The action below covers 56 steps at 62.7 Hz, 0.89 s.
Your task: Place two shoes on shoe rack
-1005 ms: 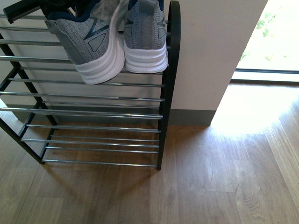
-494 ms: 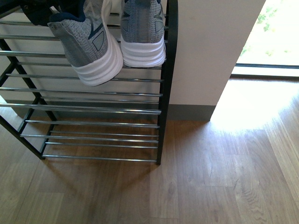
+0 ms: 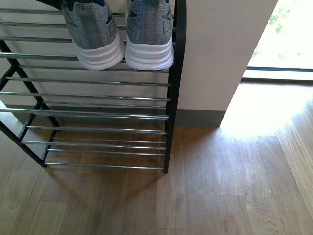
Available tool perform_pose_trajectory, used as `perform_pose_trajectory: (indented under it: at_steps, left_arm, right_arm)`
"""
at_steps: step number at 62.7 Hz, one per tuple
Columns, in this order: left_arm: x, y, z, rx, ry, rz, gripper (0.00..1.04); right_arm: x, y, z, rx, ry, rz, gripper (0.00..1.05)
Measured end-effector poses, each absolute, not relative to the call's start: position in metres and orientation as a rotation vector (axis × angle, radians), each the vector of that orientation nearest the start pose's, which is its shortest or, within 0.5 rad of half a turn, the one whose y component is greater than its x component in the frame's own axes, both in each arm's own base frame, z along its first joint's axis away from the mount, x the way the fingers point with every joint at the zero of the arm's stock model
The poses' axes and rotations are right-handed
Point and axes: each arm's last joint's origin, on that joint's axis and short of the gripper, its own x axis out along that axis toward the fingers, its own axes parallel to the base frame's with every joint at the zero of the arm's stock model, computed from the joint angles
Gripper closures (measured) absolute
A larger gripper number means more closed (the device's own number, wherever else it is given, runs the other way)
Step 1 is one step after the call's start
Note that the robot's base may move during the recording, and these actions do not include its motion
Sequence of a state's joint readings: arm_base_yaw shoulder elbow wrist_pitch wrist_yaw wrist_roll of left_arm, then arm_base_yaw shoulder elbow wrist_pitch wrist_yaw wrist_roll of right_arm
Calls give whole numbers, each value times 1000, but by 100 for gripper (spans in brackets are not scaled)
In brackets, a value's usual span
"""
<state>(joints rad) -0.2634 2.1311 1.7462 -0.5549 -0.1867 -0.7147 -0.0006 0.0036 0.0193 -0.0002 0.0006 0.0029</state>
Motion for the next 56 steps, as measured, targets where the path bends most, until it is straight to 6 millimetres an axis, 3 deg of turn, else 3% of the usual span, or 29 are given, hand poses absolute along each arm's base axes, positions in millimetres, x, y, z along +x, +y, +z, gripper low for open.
perform_pose_trajectory:
  at_steps: [17,36,48,56]
  left_arm:
    - [458,-133,209,-426,896,248,98]
    - [462,-134,206,-433,888,240,48]
    - [463,-134,217,-420,831,206,9]
    - [457,-132,231,-421,785,181,9]
  right_arm:
    - [97,0,170,3,-15,-1,9]
    - [97,0,170,3,-15,-1,9]
    - [97,0,170,3,-15,-1,9]
    - [97,0,170,3,-15,-1,9]
